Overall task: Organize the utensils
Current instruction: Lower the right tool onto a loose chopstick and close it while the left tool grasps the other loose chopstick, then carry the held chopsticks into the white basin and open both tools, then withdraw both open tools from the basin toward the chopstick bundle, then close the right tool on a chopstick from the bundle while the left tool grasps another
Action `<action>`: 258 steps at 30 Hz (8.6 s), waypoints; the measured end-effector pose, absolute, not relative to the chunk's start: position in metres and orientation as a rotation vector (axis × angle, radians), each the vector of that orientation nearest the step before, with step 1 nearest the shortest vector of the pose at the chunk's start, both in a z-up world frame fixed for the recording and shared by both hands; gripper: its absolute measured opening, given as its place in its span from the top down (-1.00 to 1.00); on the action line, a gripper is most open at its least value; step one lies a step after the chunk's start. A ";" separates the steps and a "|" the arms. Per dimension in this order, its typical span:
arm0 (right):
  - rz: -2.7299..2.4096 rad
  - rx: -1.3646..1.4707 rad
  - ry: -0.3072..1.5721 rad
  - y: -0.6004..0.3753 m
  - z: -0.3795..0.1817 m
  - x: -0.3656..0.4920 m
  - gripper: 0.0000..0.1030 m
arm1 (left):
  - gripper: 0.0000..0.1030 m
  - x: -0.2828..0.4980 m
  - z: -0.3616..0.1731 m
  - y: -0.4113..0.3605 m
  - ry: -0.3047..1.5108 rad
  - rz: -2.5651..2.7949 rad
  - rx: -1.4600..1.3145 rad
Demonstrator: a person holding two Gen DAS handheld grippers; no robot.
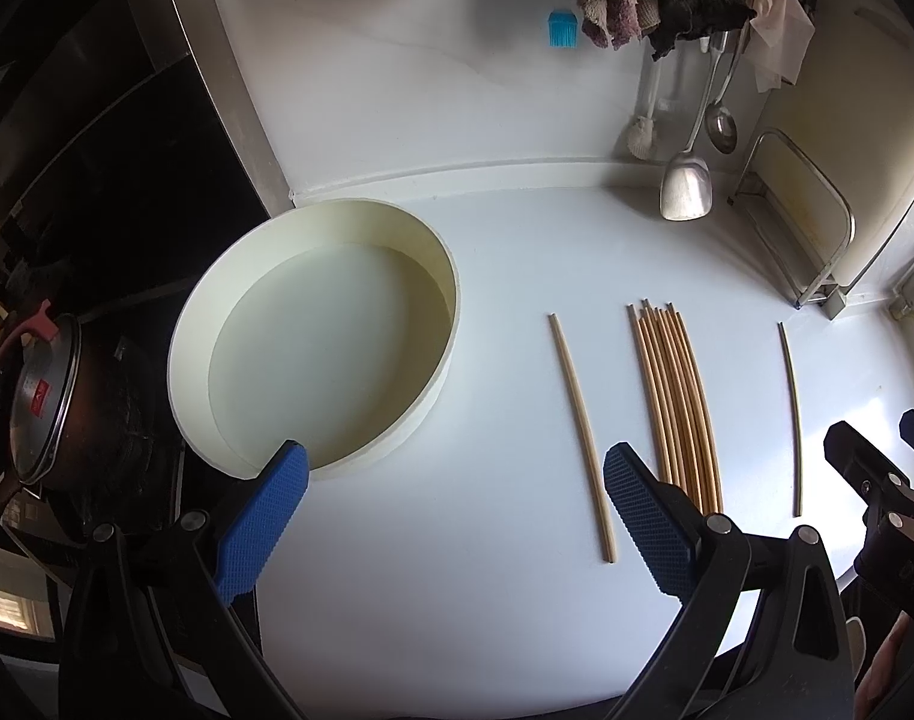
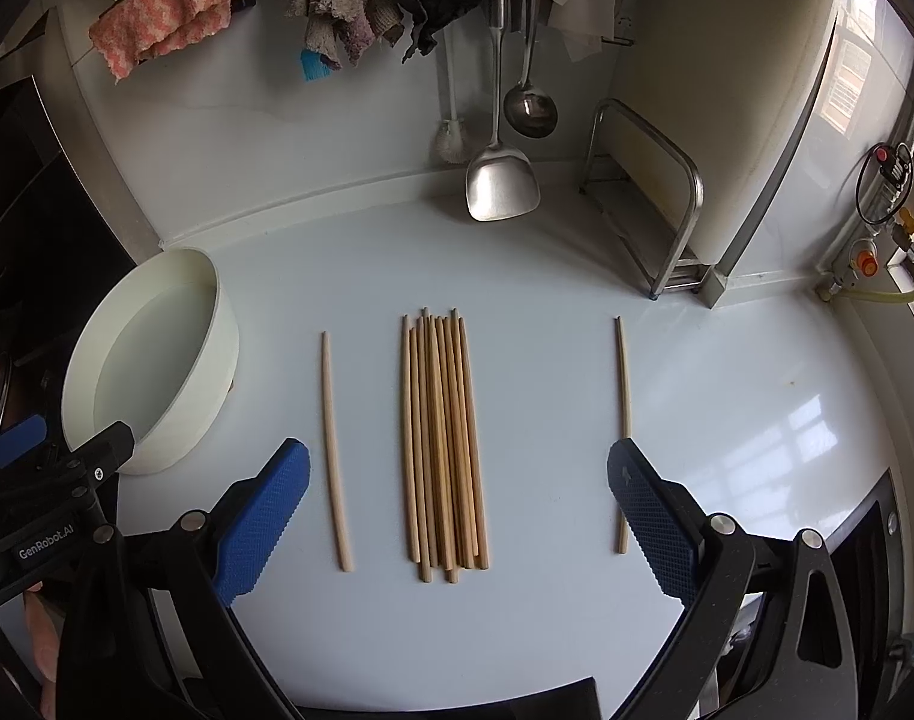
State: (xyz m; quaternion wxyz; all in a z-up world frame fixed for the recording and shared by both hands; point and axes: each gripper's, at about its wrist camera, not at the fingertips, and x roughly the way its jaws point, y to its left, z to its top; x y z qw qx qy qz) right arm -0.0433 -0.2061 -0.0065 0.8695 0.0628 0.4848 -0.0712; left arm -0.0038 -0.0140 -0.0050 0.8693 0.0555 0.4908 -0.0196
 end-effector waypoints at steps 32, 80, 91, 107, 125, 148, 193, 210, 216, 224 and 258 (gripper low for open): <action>-0.200 0.257 0.975 -0.337 -0.105 -0.085 -0.84 | -0.88 -0.010 -0.087 -0.068 1.072 -0.066 0.046; -0.399 0.140 0.984 -0.359 -0.190 -0.039 -0.56 | -0.89 0.047 -0.186 -0.067 1.091 0.013 0.001; -0.316 0.143 0.971 -0.346 -0.187 -0.039 0.19 | -0.50 0.043 -0.179 -0.071 1.077 0.017 -0.001; -0.233 0.100 0.992 -0.323 -0.183 -0.037 0.88 | 0.86 0.032 -0.171 -0.067 1.107 -0.052 -0.068; -0.002 0.134 0.947 -0.282 -0.089 -0.035 0.88 | 0.86 0.005 -0.057 -0.036 1.030 0.010 -0.123; 0.322 0.050 0.936 0.019 -0.047 0.097 0.88 | 0.86 0.097 -0.051 0.179 1.038 -0.007 -0.127; 0.215 0.198 1.027 -0.039 -0.077 0.058 0.06 | -0.71 0.094 -0.041 0.176 0.936 0.001 -0.011; 0.004 0.248 1.014 -0.222 -0.079 -0.029 -0.10 | -0.72 0.026 -0.057 -0.017 0.985 -0.222 0.054; 0.022 0.189 1.013 -0.266 -0.091 -0.038 -0.11 | -0.72 0.012 -0.081 -0.060 1.036 -0.166 0.060; 0.067 0.178 1.040 -0.286 -0.111 -0.029 -0.11 | -0.75 0.016 -0.109 -0.081 1.088 -0.119 0.036; 0.027 0.075 1.049 -0.270 -0.186 0.007 -0.15 | -0.76 0.052 -0.166 -0.092 1.086 -0.109 0.031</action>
